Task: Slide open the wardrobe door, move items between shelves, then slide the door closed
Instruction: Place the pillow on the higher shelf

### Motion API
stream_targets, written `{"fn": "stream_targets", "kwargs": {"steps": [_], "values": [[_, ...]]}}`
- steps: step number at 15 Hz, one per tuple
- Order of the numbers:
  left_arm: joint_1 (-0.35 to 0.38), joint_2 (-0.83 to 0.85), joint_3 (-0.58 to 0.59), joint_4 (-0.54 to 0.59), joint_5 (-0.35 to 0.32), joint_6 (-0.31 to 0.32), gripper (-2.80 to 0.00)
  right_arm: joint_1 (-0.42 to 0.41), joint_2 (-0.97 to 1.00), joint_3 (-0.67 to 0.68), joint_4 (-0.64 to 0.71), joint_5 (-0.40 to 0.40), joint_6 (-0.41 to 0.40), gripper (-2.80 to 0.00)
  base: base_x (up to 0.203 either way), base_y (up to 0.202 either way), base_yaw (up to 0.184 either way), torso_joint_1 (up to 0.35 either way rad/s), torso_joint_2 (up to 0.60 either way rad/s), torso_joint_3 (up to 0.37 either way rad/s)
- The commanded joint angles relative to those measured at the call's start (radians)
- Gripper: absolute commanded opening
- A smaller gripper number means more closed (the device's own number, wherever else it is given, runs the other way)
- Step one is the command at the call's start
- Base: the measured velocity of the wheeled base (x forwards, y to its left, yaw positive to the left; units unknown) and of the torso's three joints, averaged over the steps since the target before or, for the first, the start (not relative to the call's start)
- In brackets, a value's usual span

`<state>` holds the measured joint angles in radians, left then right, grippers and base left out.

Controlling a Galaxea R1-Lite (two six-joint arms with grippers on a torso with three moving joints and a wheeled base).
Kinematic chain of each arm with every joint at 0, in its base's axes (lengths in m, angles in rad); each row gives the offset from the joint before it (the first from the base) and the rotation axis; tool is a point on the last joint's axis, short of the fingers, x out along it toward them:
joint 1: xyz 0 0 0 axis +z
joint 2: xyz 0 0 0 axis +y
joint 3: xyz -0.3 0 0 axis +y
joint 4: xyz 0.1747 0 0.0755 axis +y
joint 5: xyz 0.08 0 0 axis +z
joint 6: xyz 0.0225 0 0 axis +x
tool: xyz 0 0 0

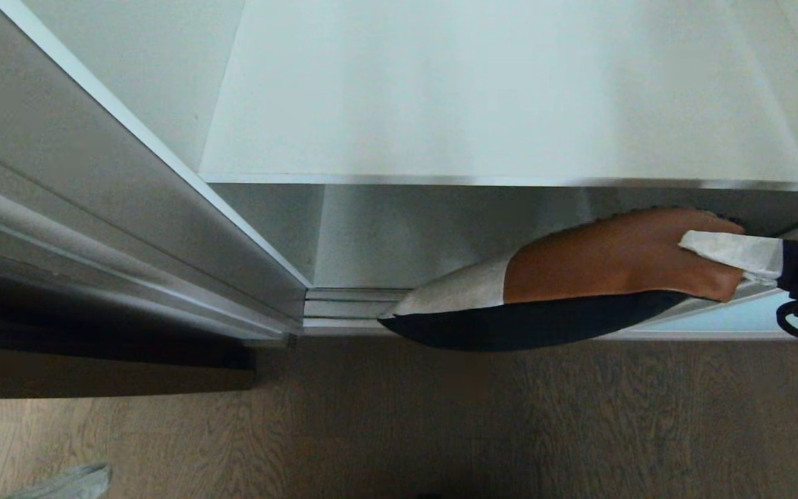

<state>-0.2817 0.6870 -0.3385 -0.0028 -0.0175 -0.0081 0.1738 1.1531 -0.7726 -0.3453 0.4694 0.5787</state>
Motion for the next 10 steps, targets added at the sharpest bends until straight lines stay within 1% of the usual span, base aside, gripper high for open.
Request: {"fn": "stream_targets", "kwargs": {"steps": [1, 3, 4, 5, 7, 8, 10], "values": [[-0.001, 0.051, -0.001, 0.001, -0.050, -0.004, -2.80, 0.006, -0.009, -0.004, -0.003, 0.003, 0.003, -2.80, 0.000, 0.000, 0.000, 0.000, 0.00, 0.000], [-0.001, 0.085, 0.003, 0.007, -0.099, -0.003, -2.80, 0.018, -0.011, -0.004, 0.000, 0.003, 0.003, -2.80, 0.000, 0.000, 0.000, 0.000, 0.00, 0.000], [-0.002, 0.089, 0.005, 0.009, -0.133, -0.003, 0.00, 0.030, -0.012, -0.004, 0.002, 0.002, 0.003, -2.80, 0.000, 0.000, 0.000, 0.000, 0.00, 0.000], [-0.002, 0.088, 0.004, 0.021, -0.185, -0.003, 0.00, 0.039, -0.016, -0.005, 0.002, 0.002, 0.003, -2.80, 0.000, 0.000, 0.000, 0.000, 0.00, 0.000], [-0.003, 0.090, -0.009, 0.092, -0.292, 0.013, 0.00, 0.058, -0.032, -0.010, 0.021, 0.002, 0.003, -2.80, 0.000, 0.000, 0.000, 0.000, 0.00, 0.000], [-0.004, 0.105, -0.013, 0.100, -0.320, 0.026, 0.00, 0.059, -0.039, -0.017, 0.044, 0.001, 0.003, -2.80, 0.000, 0.000, 0.000, 0.000, 0.00, 0.000], [-0.008, 0.166, -0.017, 0.090, -0.337, 0.059, 0.00, 0.059, -0.053, -0.022, 0.074, 0.000, 0.001, -2.80, 0.000, 0.000, 0.000, 0.000, 0.00, 0.000]]}}
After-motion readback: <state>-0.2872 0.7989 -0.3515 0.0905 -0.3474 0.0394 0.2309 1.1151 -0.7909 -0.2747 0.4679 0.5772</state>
